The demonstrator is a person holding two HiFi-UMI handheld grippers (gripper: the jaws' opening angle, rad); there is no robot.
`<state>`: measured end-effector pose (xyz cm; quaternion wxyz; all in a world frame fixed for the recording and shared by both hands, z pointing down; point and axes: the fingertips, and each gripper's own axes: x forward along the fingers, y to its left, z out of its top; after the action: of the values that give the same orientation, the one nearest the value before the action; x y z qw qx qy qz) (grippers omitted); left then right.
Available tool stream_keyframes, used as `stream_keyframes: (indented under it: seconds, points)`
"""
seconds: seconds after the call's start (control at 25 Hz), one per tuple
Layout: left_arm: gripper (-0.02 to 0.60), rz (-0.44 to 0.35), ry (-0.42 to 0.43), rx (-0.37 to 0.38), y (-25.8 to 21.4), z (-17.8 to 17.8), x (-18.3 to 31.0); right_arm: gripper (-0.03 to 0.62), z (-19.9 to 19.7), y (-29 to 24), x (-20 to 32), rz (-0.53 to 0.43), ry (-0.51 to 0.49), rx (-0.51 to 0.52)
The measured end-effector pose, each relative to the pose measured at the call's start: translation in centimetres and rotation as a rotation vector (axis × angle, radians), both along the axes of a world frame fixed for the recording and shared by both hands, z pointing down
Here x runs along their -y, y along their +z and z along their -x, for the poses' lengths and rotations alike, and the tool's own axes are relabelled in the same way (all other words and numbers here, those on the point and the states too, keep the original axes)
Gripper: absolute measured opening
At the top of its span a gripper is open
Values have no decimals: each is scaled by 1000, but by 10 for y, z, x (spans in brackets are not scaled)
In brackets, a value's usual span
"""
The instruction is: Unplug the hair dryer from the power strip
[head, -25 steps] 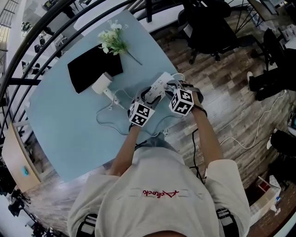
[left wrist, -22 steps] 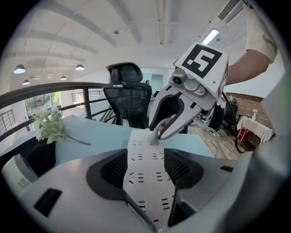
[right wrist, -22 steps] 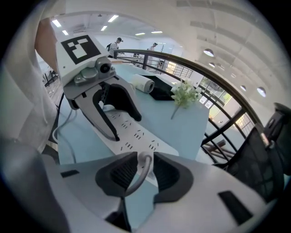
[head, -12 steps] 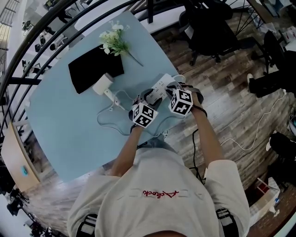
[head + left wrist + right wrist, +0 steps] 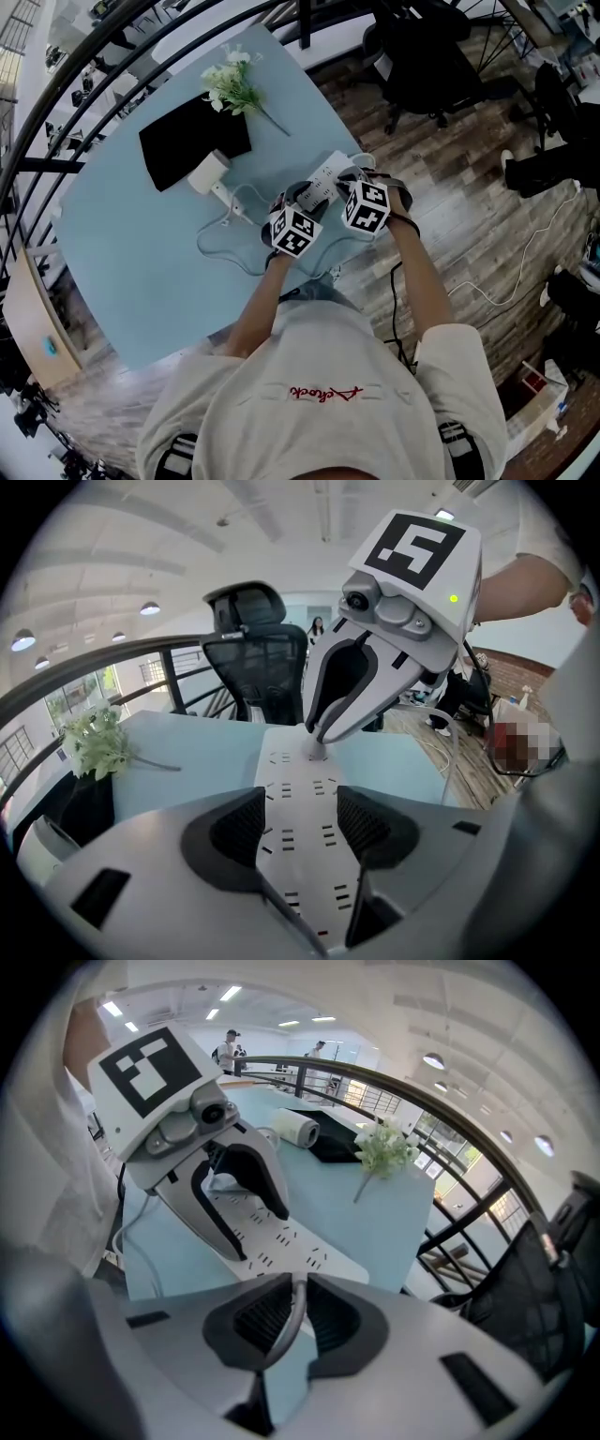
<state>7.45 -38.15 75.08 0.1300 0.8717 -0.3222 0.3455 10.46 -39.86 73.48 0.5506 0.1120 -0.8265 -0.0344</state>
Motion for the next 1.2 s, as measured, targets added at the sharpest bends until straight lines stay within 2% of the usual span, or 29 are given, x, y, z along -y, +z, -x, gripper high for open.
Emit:
stream_keyframes:
  seconds: [1.0, 1.2]
  points:
    - [235, 38, 23, -10, 0, -5, -4, 57, -3, -4, -6, 53, -10, -74]
    - [232, 34, 27, 5, 2, -6, -3, 57, 17, -34, 22, -1, 40, 34]
